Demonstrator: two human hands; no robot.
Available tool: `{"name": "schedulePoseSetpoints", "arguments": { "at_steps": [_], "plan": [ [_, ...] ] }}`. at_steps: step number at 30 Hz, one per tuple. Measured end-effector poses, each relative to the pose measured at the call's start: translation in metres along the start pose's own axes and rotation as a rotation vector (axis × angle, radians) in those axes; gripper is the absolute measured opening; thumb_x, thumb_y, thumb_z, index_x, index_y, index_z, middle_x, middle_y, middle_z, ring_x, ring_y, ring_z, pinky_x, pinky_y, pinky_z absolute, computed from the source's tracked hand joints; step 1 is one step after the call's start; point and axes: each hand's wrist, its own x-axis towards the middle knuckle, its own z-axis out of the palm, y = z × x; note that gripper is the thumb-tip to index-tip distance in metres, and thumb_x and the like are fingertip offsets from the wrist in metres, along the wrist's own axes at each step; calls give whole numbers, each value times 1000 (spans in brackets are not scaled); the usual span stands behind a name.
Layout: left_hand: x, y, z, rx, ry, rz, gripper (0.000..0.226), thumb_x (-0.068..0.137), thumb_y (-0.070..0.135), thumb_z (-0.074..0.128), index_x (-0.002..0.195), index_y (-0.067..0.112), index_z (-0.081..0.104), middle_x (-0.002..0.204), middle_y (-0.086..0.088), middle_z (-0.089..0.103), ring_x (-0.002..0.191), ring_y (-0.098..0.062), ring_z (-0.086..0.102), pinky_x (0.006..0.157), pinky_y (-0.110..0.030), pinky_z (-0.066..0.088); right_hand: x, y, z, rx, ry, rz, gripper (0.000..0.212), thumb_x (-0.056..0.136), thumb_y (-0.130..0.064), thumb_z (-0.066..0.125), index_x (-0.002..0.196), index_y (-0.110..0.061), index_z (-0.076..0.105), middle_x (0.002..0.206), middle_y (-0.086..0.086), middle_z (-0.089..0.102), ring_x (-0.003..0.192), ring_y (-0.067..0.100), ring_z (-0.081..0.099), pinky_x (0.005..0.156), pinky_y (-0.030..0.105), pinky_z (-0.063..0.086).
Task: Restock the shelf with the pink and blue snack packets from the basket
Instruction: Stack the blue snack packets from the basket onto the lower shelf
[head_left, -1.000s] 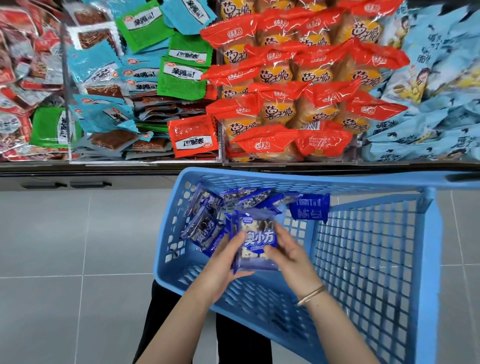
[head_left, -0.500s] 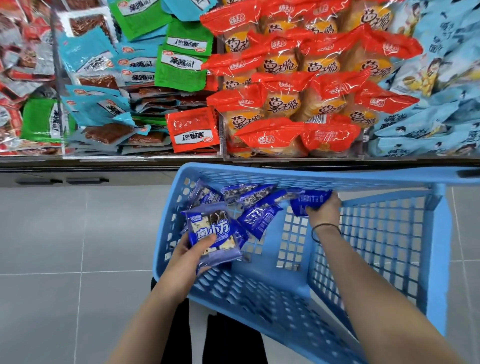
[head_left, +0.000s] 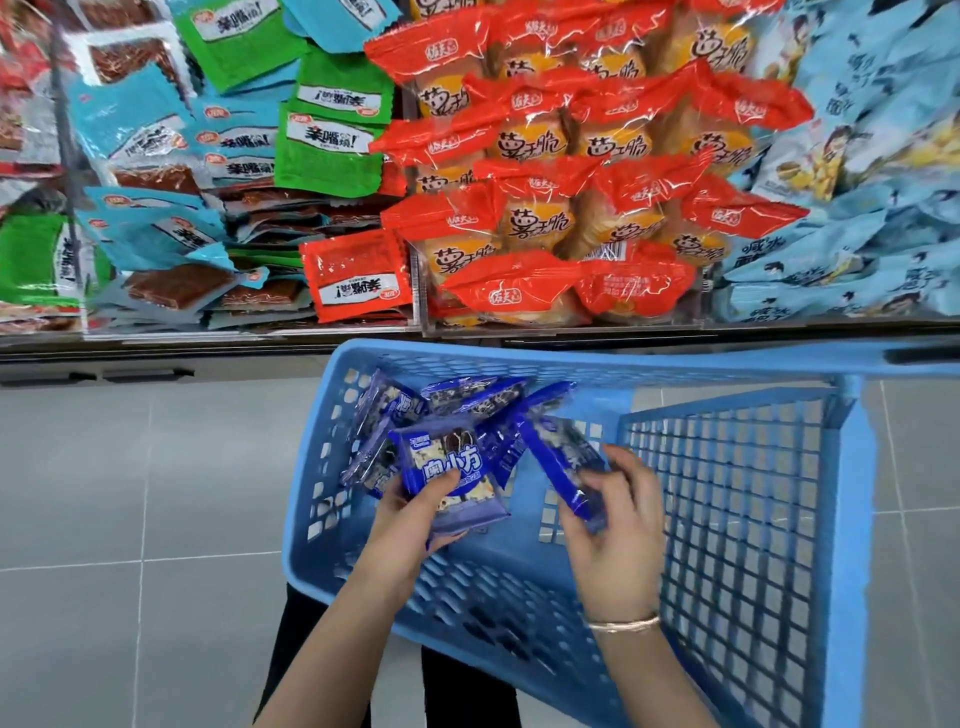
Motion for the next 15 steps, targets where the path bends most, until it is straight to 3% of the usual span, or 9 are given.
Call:
{"name": "schedulePoseSetpoints", "arguments": {
  "at_steps": [3, 5, 6, 8, 11, 13, 15],
  "plan": [
    [-5, -3, 13, 24, -48, -4, 28, 86, 25, 67, 111, 27, 55, 99, 8, 71, 86, -19, 72, 76, -36, 58, -11, -20, 8, 107, -104, -40, 25, 72, -12, 69, 95, -13, 62, 129, 8, 51, 113, 28, 56, 82, 31, 53],
    [-10, -3, 17, 18, -95, 3, 18, 89, 30, 62, 104, 34, 53, 87, 12, 75, 82, -18, 73, 62, -29, 58, -14, -28, 11, 200, -226, -48, 30, 76, -26, 67, 104, -16, 63, 134, 5, 47, 124, 26, 49, 98, 32, 46],
    [-13, -2, 18, 18, -114, -1, 16, 90, 33, 60, 104, 33, 54, 85, 10, 75, 80, -17, 73, 58, -26, 57, -16, -31, 11, 243, -294, -55, 38, 76, -35, 65, 111, -20, 61, 137, 1, 45, 130, 20, 42, 107, 26, 37],
    [-16, 0, 14, 38, -137, -2, 33, 84, 43, 60, 114, 28, 56, 94, 1, 76, 85, -19, 73, 61, -27, 57, -19, -33, 10, 296, -400, -63, 51, 77, -44, 64, 124, -27, 53, 142, -6, 41, 137, 12, 31, 114, 19, 23],
    [-20, 0, 5, 71, -188, 0, 60, 72, 54, 63, 123, 24, 54, 107, -4, 73, 95, -21, 71, 68, -29, 57, -20, -32, 8, 370, -487, -64, 50, 82, -44, 59, 128, -24, 53, 142, -9, 43, 139, 11, 30, 115, 27, 24],
    [-21, -4, 0, 70, -221, -16, 67, 67, 49, 73, 124, 19, 55, 110, -8, 71, 99, -24, 69, 70, -30, 56, -20, -34, 6, 459, -544, -78, 44, 87, -41, 54, 126, -23, 56, 140, -9, 47, 138, 13, 33, 114, 29, 27],
    [-22, -7, -6, 19, -242, -48, 63, 68, 34, 76, 125, 15, 55, 112, -10, 70, 100, -26, 69, 73, -33, 55, -17, -36, 4, 696, -575, 12, 35, 90, -37, 48, 119, -23, 61, 132, -6, 56, 133, 16, 41, 110, 26, 31]
  ]
}}
